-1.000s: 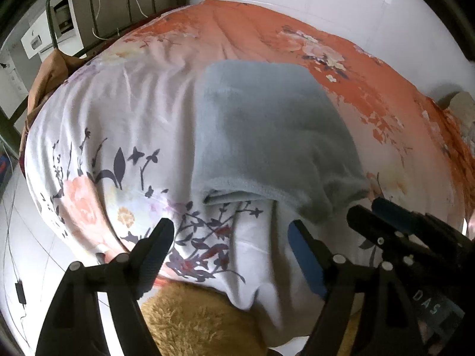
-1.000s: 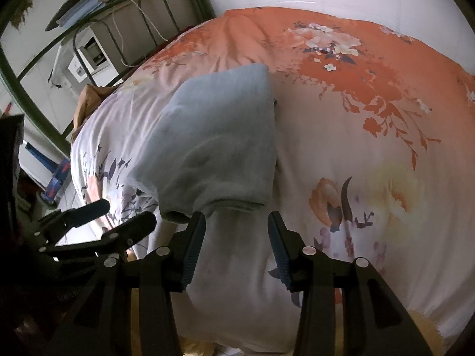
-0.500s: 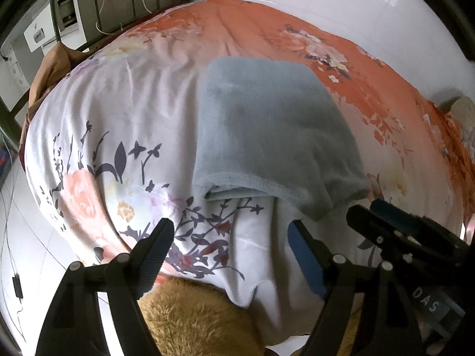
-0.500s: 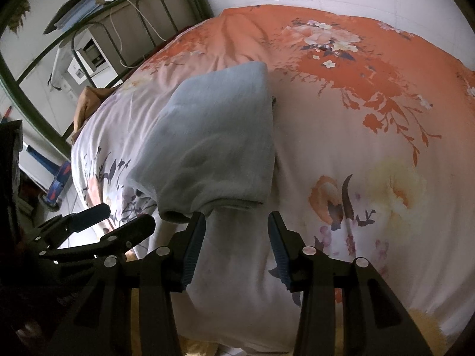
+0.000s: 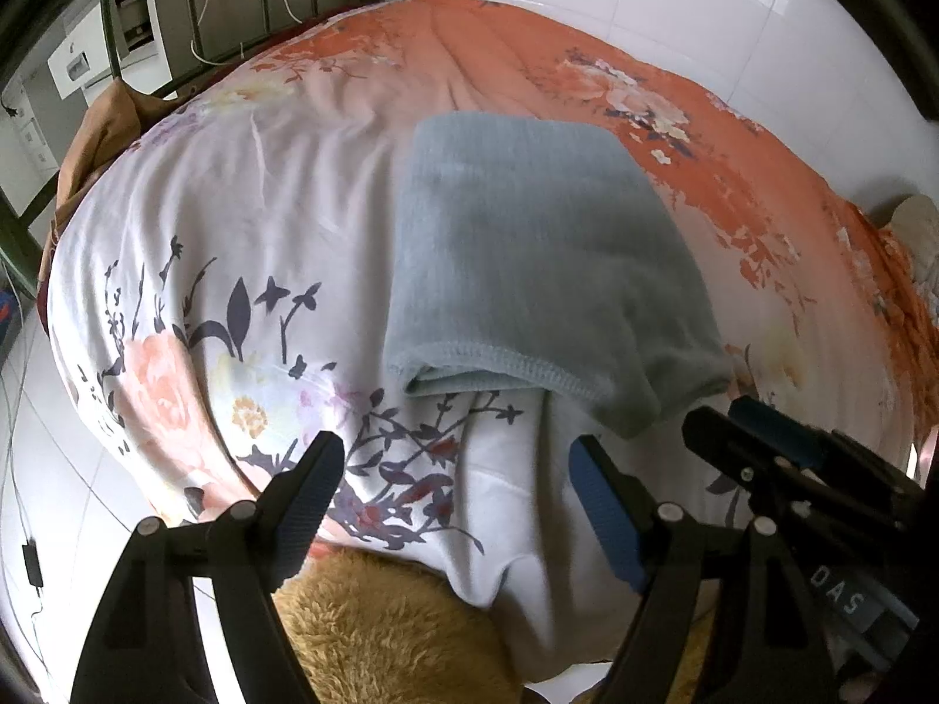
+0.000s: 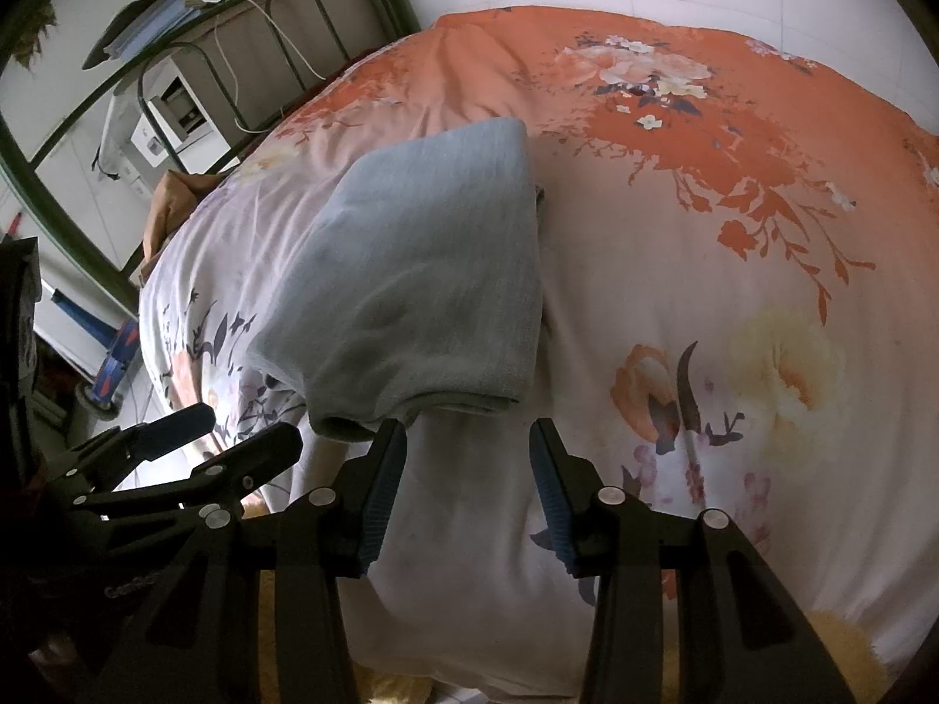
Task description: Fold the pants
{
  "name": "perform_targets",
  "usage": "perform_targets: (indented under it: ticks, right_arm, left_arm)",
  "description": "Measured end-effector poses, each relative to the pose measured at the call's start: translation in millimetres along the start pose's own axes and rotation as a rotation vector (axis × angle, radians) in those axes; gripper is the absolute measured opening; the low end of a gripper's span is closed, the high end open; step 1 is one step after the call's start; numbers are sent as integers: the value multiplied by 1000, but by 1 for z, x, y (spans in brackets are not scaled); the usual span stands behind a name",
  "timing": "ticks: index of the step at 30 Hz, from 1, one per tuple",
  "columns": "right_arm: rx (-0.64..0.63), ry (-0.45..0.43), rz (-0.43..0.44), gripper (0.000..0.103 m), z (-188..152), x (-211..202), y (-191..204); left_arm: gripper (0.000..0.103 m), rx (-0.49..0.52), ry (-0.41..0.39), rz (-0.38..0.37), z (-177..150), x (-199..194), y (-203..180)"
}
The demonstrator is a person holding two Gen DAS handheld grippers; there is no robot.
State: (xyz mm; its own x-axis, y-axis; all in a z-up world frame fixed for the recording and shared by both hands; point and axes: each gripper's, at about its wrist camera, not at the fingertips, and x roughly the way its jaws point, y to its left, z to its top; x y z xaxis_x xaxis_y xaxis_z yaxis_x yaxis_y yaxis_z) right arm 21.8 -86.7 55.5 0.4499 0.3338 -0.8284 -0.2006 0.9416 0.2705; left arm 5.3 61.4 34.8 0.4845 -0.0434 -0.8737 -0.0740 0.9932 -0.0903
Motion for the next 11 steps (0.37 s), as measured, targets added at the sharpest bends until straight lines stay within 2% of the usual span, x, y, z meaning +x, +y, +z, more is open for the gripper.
perform_targets:
  ticks: [11]
  right_arm:
    - [9, -3, 7, 44, 0, 0, 0]
  left_arm:
    - [82, 2, 1, -1, -1, 0, 0]
